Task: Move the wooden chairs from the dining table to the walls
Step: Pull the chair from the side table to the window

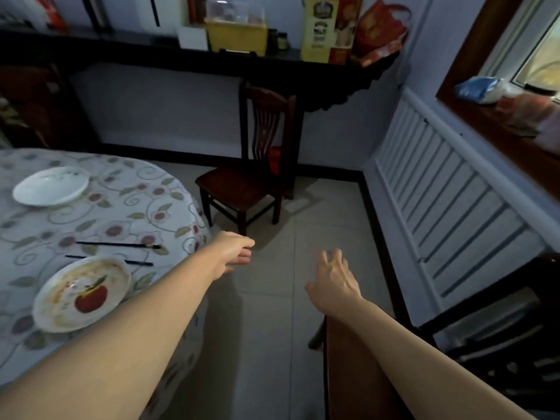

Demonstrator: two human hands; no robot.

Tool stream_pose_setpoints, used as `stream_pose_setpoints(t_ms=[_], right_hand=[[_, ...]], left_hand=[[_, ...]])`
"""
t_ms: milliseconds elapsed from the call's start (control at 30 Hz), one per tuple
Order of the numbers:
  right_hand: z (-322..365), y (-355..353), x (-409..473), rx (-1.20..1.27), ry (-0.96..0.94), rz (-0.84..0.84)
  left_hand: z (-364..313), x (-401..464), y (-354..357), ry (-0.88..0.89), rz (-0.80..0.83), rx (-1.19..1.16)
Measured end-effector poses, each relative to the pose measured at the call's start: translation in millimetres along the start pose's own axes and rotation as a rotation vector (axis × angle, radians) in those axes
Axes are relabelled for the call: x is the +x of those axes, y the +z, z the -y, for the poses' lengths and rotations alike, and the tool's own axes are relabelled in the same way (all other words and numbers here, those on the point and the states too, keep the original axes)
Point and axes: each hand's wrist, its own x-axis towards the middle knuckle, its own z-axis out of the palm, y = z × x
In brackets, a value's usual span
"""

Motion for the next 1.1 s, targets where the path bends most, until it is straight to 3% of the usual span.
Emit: stream_pose_setpoints(t_ms=[267, 433, 700, 1100], right_hand=[[22.4, -13.7, 88.6, 0.049, -0.058, 0.01], [27.6, -32.9, 182.5, 0.062, -0.114, -0.025], [35.4, -77.9, 336.8, 0.041, -0.152, 0.013], [96.3, -112.0, 528.9, 0.025, -0.175, -0.05]], left_hand=[[-34.3, 49.7, -25.3, 0.02, -0.041, 0.009], [-94.2, 129.7, -25.6, 0.063, -0.106, 0.105], [-181.3, 246.7, -25.4, 0.122, -0.082, 0.339], [-295.5, 420.4, -80.4, 0.213, -0.128, 0.416]])
